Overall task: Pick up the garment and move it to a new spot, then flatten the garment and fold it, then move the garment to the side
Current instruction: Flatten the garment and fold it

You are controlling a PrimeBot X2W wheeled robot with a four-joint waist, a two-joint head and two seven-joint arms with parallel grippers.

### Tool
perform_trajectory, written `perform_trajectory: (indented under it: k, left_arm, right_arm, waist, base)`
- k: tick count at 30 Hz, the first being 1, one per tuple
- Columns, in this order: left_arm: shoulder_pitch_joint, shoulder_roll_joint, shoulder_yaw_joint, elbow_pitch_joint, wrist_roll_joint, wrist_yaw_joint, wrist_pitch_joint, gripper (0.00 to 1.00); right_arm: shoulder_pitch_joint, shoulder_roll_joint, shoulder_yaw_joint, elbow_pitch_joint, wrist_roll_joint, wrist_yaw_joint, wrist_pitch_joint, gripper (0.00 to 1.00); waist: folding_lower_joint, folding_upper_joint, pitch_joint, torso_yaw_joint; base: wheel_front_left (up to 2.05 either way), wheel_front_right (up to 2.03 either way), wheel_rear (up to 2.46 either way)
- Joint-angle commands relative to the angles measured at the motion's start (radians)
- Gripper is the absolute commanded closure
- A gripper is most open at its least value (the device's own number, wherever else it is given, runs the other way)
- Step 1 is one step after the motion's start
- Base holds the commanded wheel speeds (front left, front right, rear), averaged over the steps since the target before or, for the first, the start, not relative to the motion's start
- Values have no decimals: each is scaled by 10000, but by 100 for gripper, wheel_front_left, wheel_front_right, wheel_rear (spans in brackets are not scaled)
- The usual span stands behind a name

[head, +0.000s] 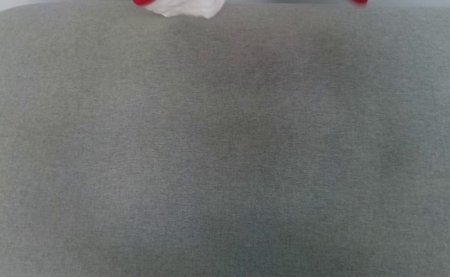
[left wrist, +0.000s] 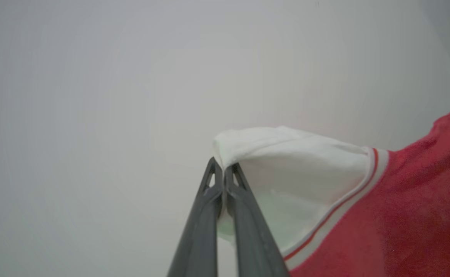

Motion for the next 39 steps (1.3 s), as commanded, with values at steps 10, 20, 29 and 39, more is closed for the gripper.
perform_trajectory:
  k: [10,20,29,39]
  left_arm:
    - [3723,448,-888,-540,-567,-608,242,100]
    - [6711,1205,-1665,-1962,-3216,-684,3109,100]
    - [9863,2737,-1787,-5229,-5410,634,5454,100]
    - [12350,4280,-2069,-8790,-6559,2834,6605,100]
  right_arm:
    - [2826,-44,1855,278,2050,-2,1051,100]
    - [5446,-1103,2970,-1849,4770,-2,2766,100]
    - [8392,-2221,2810,-4279,6004,-2,3964,100]
    - [11313,-2941,1927,-6536,6142,-2,5375,100]
  waist:
    - [0,0,-168,301]
    - [0,0,-494,348]
    - [0,0,-1055,283]
    - [0,0,-1342,176]
  base:
    - [0,0,0]
    - [0,0,0]
    - [0,0,0]
    - [0,0,0]
